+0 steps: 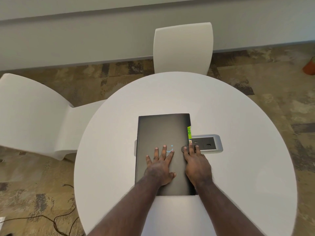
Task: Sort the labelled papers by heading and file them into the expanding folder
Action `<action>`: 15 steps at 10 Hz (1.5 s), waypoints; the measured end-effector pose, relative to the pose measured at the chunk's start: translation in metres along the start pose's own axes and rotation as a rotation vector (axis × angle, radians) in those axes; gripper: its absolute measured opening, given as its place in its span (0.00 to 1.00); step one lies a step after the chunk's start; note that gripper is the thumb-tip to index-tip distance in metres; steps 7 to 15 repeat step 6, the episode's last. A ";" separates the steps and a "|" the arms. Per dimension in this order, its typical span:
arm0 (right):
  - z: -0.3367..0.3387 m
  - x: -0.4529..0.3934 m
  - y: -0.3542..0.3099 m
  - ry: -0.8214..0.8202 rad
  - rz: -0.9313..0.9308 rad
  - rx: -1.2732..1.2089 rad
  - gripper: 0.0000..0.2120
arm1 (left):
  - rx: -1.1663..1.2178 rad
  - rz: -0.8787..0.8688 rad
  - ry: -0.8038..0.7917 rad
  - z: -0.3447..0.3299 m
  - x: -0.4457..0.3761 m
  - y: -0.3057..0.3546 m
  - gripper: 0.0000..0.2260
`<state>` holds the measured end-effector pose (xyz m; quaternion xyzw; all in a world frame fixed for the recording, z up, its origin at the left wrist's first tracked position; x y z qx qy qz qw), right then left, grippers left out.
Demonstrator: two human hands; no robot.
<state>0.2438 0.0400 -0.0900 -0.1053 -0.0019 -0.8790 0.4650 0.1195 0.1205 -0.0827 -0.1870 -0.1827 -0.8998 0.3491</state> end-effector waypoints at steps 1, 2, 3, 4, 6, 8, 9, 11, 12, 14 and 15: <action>-0.003 0.001 -0.003 -0.038 0.006 0.096 0.29 | 0.000 -0.016 -0.003 0.001 0.000 0.000 0.41; -0.001 -0.001 -0.006 -0.067 0.014 0.146 0.27 | 0.005 -0.017 -0.009 0.000 0.000 -0.001 0.41; 0.003 -0.003 -0.011 -0.124 0.000 0.200 0.26 | -0.004 -0.036 -0.033 0.000 0.000 -0.003 0.41; 0.011 0.000 -0.015 -0.141 -0.013 0.200 0.26 | 0.006 -0.037 -0.025 0.005 0.002 -0.006 0.39; 0.056 0.018 -0.011 0.016 -0.052 0.087 0.30 | -0.011 -0.034 0.225 0.040 0.017 -0.021 0.37; 0.056 0.018 -0.011 0.016 -0.052 0.087 0.30 | -0.011 -0.034 0.225 0.040 0.017 -0.021 0.37; 0.056 0.018 -0.011 0.016 -0.052 0.087 0.30 | -0.011 -0.034 0.225 0.040 0.017 -0.021 0.37; 0.056 0.018 -0.011 0.016 -0.052 0.087 0.30 | -0.011 -0.034 0.225 0.040 0.017 -0.021 0.37; 0.056 0.018 -0.011 0.016 -0.052 0.087 0.30 | -0.011 -0.034 0.225 0.040 0.017 -0.021 0.37; 0.056 0.018 -0.011 0.016 -0.052 0.087 0.30 | -0.011 -0.034 0.225 0.040 0.017 -0.021 0.37; 0.056 0.018 -0.011 0.016 -0.052 0.087 0.30 | -0.011 -0.034 0.225 0.040 0.017 -0.021 0.37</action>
Point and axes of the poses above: each hand's wrist, its own x-axis away from the middle knuckle, its own z-axis out of the back of the hand, y = z × x, the point moved 6 cm from there along -x, towards the middle knuckle, and after that the axes turned 8 degrees about y, right-handed, at the moved point
